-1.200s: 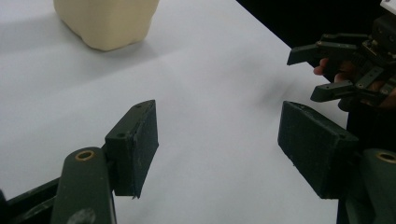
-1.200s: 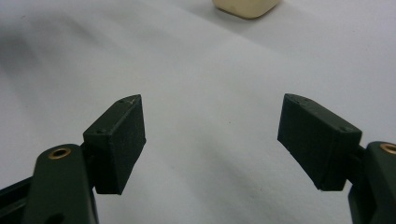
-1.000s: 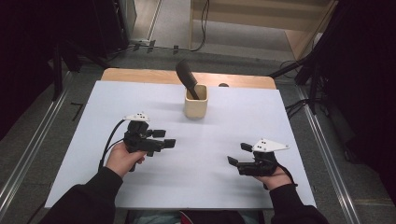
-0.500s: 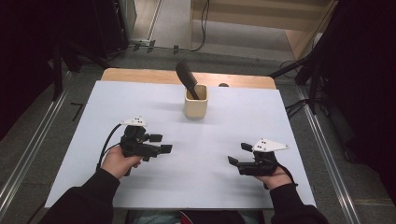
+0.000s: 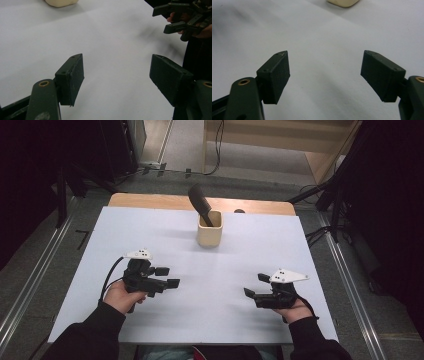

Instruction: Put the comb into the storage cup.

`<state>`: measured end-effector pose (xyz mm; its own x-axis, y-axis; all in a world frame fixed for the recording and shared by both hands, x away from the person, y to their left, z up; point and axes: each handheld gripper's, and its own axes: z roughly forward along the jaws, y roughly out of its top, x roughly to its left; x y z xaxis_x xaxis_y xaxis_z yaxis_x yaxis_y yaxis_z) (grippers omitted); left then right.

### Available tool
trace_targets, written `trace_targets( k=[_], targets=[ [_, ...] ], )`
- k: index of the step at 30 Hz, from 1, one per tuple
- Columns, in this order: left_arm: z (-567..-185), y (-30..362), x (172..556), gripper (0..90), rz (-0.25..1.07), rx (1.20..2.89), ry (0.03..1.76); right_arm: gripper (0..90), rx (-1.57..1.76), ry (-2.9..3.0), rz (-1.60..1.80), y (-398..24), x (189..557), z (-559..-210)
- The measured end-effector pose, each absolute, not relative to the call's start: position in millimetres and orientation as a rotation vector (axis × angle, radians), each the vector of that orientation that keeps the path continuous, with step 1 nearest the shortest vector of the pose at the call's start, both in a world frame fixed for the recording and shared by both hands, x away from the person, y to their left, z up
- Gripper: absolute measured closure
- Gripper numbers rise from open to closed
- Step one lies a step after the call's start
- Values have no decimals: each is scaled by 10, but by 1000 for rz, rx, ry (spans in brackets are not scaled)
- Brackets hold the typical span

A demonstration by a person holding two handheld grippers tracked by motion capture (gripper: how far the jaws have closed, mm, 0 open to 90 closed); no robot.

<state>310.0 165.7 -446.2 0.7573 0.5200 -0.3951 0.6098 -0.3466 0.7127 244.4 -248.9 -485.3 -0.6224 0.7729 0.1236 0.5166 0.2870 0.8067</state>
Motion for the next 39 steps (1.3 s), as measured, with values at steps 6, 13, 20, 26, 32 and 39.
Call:
trace_targets(
  k=[6, 13, 20, 26, 32, 39],
  targets=[
    [-4462, 1712, 3068, 284, -116, 2017, 856, 214, 1176, 2276, 1249, -2486, 2443, -4855],
    [-4468, 1811, 3047, 284, -103, 2016, 878, 214, 1177, 2278, 1244, -2488, 2444, -4855],
    [-4477, 1894, 3030, 285, -87, 2020, 895, 214, 1173, 2278, 1245, -2483, 2446, -4860],
    [-4486, 1939, 3020, 284, -78, 2040, 902, 214, 1172, 2280, 1242, -2486, 2447, -4861],
    [-4500, 1989, 3003, 284, -78, 2052, 910, 214, 1167, 2283, 1241, -2484, 2449, -4865],
    [-4506, 1999, 3003, 285, -76, 2057, 911, 214, 1165, 2287, 1236, -2476, 2449, -4868]
  ],
)
